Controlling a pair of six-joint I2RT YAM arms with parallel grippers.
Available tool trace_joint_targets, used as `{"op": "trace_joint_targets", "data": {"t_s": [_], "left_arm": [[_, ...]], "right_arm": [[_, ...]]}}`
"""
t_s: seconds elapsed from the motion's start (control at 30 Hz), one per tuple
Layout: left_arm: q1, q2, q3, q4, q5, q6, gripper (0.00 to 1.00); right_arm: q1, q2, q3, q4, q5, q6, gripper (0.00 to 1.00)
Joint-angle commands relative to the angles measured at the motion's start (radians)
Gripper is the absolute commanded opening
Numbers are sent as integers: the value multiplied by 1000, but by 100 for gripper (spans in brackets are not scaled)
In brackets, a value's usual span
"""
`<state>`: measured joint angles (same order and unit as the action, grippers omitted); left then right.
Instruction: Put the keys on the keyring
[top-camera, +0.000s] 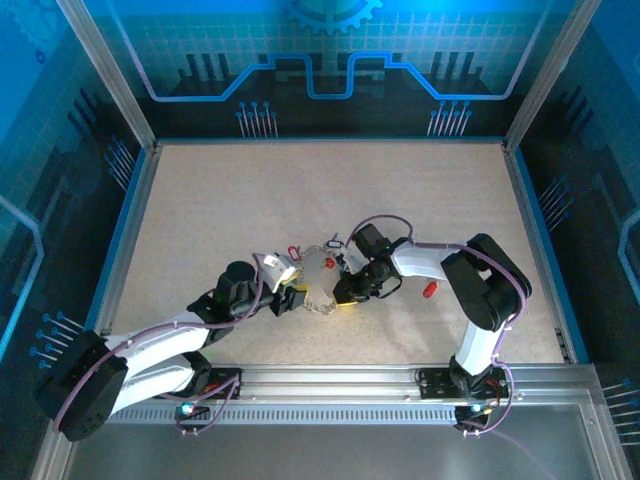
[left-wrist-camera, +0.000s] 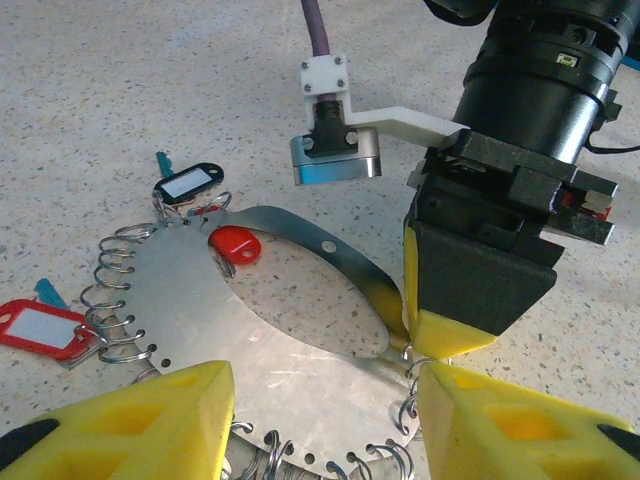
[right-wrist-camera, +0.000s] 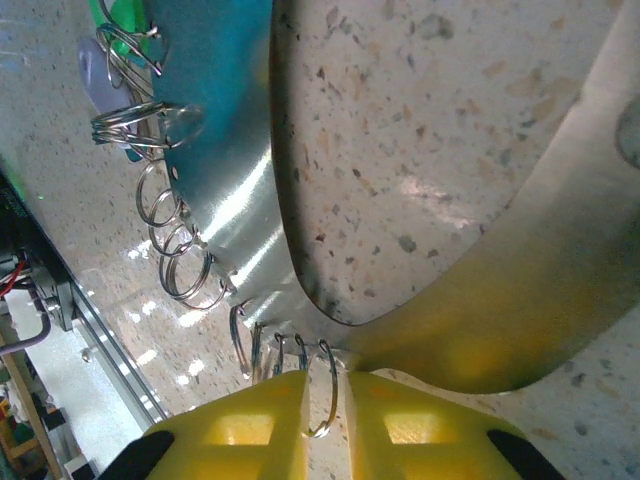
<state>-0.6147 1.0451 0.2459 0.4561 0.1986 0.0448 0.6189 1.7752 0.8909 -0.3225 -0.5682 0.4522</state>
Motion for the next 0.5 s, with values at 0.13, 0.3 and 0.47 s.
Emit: {"op": "trace_joint_targets", "data": {"t_s": [0.13, 0.3, 0.47], "left_arm": [[-16, -12, 3, 1, -1, 60, 53], [-24, -28, 14, -22, 95, 163, 52], [-95, -86, 24, -54, 112, 358, 47]], "right_arm": [[33, 29, 50, -68, 21, -17, 8], [13, -5, 67, -73, -81, 59, 0], [-6, -87, 141, -175, -109, 271, 0]]}}
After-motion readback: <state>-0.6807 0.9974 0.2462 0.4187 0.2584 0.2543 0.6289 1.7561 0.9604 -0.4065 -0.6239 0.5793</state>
